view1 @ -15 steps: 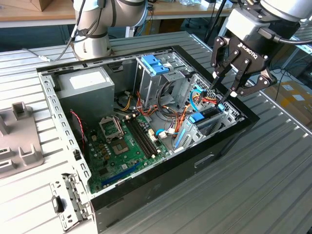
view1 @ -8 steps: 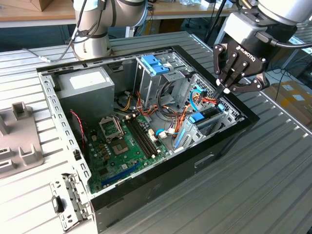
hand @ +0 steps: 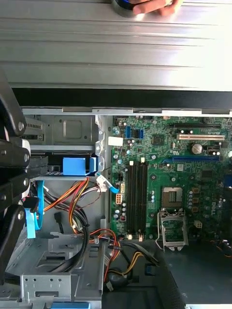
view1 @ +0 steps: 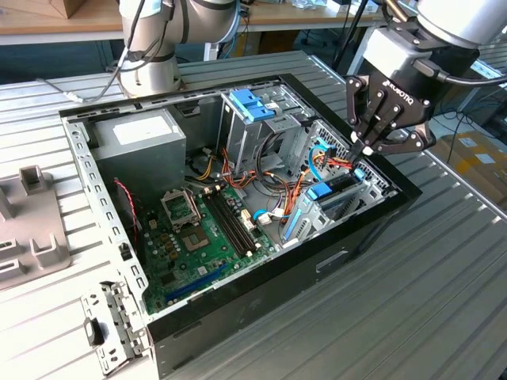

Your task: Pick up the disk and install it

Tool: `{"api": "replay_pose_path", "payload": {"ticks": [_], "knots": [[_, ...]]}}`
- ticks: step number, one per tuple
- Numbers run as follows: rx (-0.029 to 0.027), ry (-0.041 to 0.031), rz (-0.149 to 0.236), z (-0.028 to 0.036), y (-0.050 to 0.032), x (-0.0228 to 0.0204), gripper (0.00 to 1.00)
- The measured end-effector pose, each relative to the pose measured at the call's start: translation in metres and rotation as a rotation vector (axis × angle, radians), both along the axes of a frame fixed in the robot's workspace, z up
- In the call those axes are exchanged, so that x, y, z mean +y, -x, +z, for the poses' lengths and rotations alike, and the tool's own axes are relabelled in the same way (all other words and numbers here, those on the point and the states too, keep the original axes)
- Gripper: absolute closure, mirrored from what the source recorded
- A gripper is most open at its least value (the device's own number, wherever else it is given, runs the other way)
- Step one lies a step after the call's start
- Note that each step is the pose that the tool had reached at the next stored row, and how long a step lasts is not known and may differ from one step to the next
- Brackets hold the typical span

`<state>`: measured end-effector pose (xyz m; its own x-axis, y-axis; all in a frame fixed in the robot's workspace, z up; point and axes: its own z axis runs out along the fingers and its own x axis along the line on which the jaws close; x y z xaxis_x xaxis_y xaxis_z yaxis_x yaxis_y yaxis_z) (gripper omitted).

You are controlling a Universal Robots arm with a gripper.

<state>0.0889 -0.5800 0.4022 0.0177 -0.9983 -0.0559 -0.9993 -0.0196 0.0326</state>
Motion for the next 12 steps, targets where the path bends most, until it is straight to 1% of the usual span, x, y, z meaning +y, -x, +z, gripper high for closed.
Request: {"api": "replay_pose_path", "payload": {"ticks": [2,7,8,12], "knots": [[0.0034,0.0001,0.000,-0.0025,-0.0059,0.0000,0.89],[0.0091,0.0001,0.000,-0.0060,-0.0180,0.0002,0.89],[0.0115,0.0000,0.000,-0.0074,-0.0242,0.0004,0.89],[0.0158,0.0001,0.000,-0.0106,-0.0342,0.0004,0.89]]}}
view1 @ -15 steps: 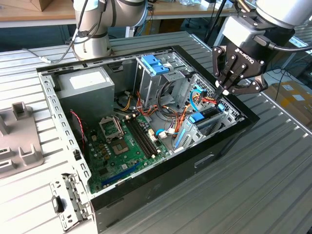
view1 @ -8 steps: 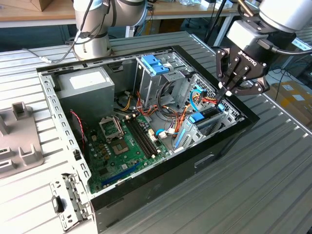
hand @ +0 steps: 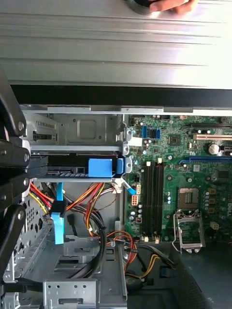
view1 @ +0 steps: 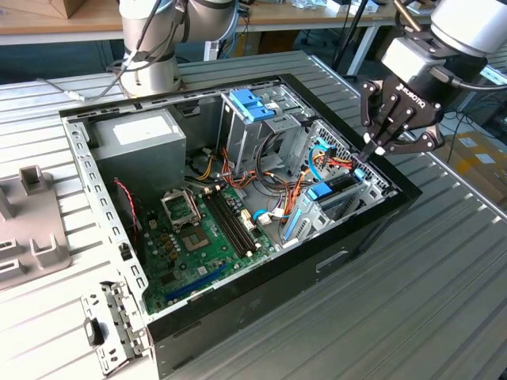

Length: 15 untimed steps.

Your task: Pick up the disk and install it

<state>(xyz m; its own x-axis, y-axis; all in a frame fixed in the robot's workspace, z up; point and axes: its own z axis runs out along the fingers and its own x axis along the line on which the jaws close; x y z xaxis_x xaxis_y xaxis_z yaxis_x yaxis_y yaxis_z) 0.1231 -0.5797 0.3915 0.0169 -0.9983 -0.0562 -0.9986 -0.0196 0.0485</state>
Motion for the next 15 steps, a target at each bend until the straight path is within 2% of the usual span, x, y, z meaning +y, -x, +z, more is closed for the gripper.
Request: {"api": "replay_pose_path", "payload": {"ticks": [11,15], "knots": [[0.0079,-0.0002,0.000,-0.0097,-0.0214,0.0001,0.89],[0.0089,0.0000,0.000,-0.0147,-0.0237,0.0001,0.89]]}}
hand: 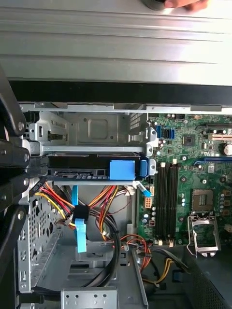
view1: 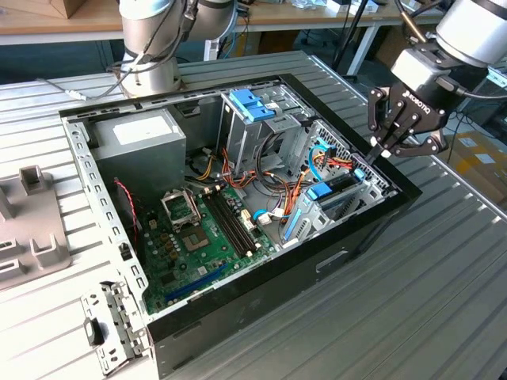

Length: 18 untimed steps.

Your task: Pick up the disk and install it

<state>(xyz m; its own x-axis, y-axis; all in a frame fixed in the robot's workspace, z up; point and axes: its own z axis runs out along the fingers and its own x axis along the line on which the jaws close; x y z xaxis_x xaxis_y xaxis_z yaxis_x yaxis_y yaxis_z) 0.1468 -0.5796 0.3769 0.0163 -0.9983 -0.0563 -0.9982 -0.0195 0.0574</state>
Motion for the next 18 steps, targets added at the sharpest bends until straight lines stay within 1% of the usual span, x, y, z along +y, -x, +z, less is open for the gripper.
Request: {"api": "replay_pose_path", "payload": {"ticks": [3,17,18], "knots": [[0.0004,0.0002,0.000,-0.0022,-0.0013,0.0000,0.89],[0.0004,0.0000,0.001,-0.0026,-0.0021,0.0000,0.89],[0.0005,-0.0001,0.007,-0.0027,-0.0021,0.0003,0.89]]}}
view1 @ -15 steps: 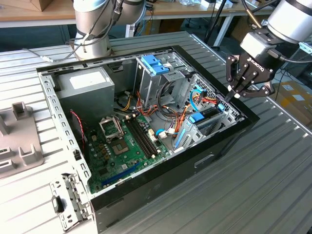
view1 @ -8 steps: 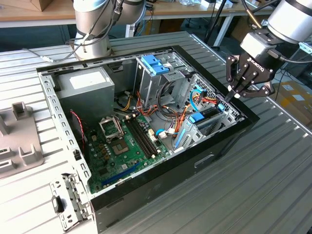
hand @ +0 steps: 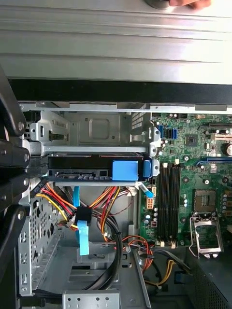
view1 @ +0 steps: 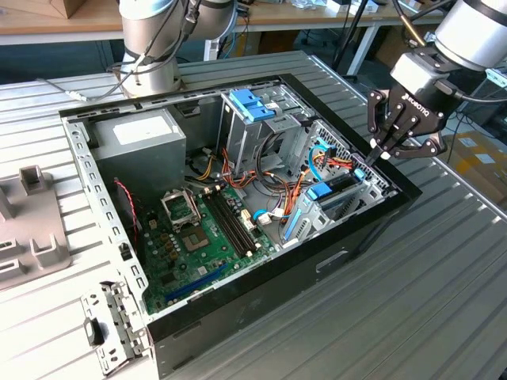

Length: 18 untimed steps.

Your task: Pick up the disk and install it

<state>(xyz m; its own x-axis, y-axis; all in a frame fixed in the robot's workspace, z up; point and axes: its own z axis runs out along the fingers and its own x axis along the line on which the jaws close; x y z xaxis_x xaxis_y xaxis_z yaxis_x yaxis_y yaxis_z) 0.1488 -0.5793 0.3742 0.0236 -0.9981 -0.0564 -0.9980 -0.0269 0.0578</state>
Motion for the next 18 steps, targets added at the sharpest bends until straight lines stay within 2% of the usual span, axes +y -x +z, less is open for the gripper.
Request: {"api": "replay_pose_path", "payload": {"ticks": [1,2,5,7,10,15,18], "knots": [[0.0000,0.0000,0.014,-0.0001,0.0000,0.0010,0.89],[0.0000,0.0001,0.029,-0.0010,0.0001,0.0050,0.89],[0.0000,-0.0002,0.037,-0.0024,0.0021,0.0116,0.89],[0.0000,-0.0009,0.043,-0.0047,0.0081,0.0190,0.89],[0.0000,-0.0015,0.049,-0.0072,0.0141,0.0245,0.89],[-0.0001,-0.0043,0.069,-0.0126,0.0212,0.0276,0.89],[-0.0002,-0.0081,0.090,-0.0186,0.0268,0.0278,0.89]]}}
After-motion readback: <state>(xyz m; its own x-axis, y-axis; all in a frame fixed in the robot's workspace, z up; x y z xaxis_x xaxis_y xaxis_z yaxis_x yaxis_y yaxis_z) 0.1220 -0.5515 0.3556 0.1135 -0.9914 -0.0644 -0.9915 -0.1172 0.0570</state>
